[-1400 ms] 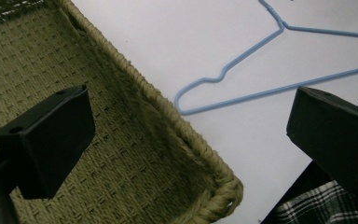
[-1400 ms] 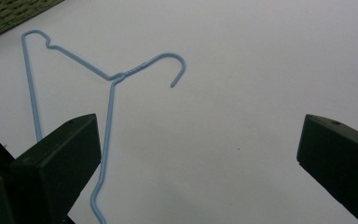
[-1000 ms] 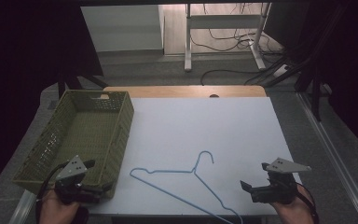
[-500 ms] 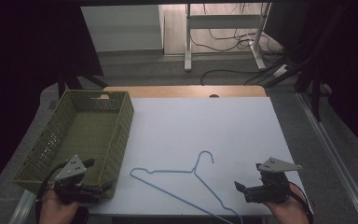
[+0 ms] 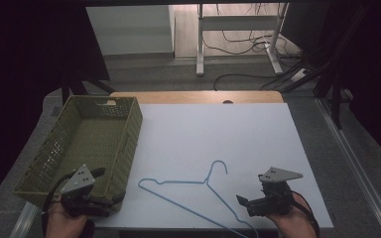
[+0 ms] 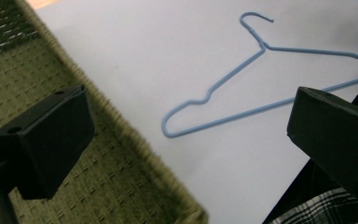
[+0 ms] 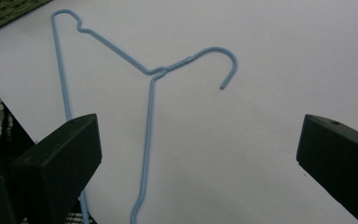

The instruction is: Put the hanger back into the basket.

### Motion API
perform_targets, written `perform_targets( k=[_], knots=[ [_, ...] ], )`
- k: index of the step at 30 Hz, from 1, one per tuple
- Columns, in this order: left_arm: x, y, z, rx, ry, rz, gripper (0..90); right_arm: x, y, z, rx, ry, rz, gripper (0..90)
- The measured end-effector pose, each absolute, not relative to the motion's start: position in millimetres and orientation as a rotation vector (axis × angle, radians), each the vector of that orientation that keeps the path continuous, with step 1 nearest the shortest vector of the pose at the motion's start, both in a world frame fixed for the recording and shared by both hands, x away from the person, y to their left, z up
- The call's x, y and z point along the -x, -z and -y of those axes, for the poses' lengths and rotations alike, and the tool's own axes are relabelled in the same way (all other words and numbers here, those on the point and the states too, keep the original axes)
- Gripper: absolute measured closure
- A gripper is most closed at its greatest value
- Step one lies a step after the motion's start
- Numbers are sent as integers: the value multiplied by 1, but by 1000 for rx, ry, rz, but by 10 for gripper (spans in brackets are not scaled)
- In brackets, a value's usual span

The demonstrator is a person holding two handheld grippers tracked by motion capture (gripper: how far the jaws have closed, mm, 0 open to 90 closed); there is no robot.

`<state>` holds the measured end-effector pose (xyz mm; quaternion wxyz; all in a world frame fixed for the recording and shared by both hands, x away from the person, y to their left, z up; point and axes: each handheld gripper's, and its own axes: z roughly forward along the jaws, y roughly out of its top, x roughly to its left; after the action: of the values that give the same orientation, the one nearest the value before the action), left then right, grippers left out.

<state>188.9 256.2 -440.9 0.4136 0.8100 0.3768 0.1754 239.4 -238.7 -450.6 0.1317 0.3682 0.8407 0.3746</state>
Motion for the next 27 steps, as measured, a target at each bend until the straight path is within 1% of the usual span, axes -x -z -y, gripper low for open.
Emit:
perform_targets(
  k=[6, 10, 13, 22, 27],
  knots=[
    [-193, 439, -243, -2042, -402, -906, 8, -240, 452, 229, -1053, -1093, -2476, 0],
    [-195, 437, -224, -2059, -392, -838, 10, -241, 453, 221, -1032, -1076, -2498, 0],
    [-198, 439, -211, -2067, -355, -806, 10, -241, 455, 215, -1022, -1055, -2511, 0],
    [-206, 451, -173, -2107, -271, -737, 14, -247, 460, 206, -1026, -1010, -2549, 155],
    [-211, 461, -156, -2134, -244, -714, 10, -249, 463, 200, -1008, -993, -2570, 203]
  ],
)
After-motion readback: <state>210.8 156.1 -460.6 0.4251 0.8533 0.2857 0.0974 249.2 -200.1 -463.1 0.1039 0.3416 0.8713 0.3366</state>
